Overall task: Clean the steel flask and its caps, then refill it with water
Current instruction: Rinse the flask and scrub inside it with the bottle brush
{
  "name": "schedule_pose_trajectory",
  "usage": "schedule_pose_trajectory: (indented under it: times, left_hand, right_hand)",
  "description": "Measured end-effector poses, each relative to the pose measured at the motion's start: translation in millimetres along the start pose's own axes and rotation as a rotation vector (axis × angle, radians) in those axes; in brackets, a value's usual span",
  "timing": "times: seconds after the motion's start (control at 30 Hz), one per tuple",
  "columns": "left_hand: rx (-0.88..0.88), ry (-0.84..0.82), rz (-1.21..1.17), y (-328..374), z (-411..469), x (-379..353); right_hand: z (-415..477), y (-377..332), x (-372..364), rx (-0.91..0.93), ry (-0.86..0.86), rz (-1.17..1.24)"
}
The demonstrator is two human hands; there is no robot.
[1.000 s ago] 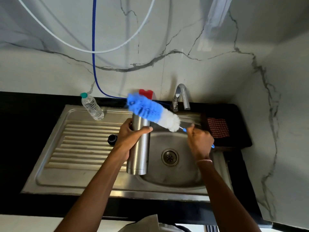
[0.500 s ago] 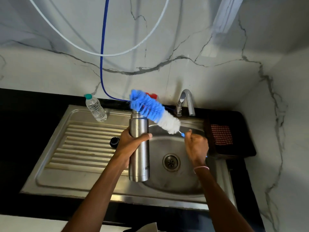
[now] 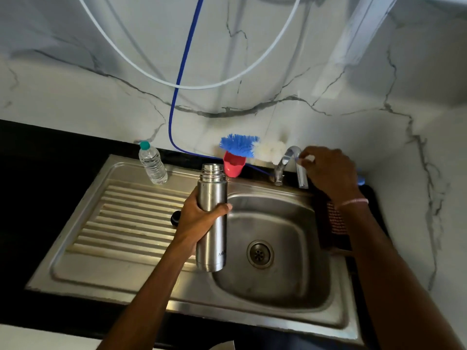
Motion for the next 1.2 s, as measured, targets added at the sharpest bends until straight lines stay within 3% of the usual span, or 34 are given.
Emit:
schedule_pose_trajectory:
  times: [0.23,0.5,0.8,0.93,1.2]
  left_hand:
    - [0.079,0.013,-0.078,-9.4,8.7,4.7]
    - [0.104,-0.015,-0.040,-19.9,14.1,10.5]
    - [0.152,0.024,-0.074,-37.1,13.9,31.4]
    - [0.183,0.015,-0.110,-35.8,15.6,31.8]
    - [0.188,0.031,-0.150,-33.6,18.1,25.3]
  right_hand:
    - [66.0,-74.0,16.9,0.308,0.027,-0.524]
    - [83.1,-154.5,-29.7,0.591,-0.044,-0.543]
    - [88.8,-154.9,-68.5,0.611,-0.085,-0.607]
    - [96.7,-148.4,-43.2,0.607,-0.034,-0.738]
    - [78.1,-118.8,25.5,0.538,0.052,-0.736]
Point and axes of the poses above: each hand's wrist, its own z-axis towards the middle knuckle, its own x-axis out of the back of the hand, y = z × x, the point moved 8 cm from there along z, towards the middle knuckle, and after that the axes turned 10 degrees about y, right-handed, at the moved point
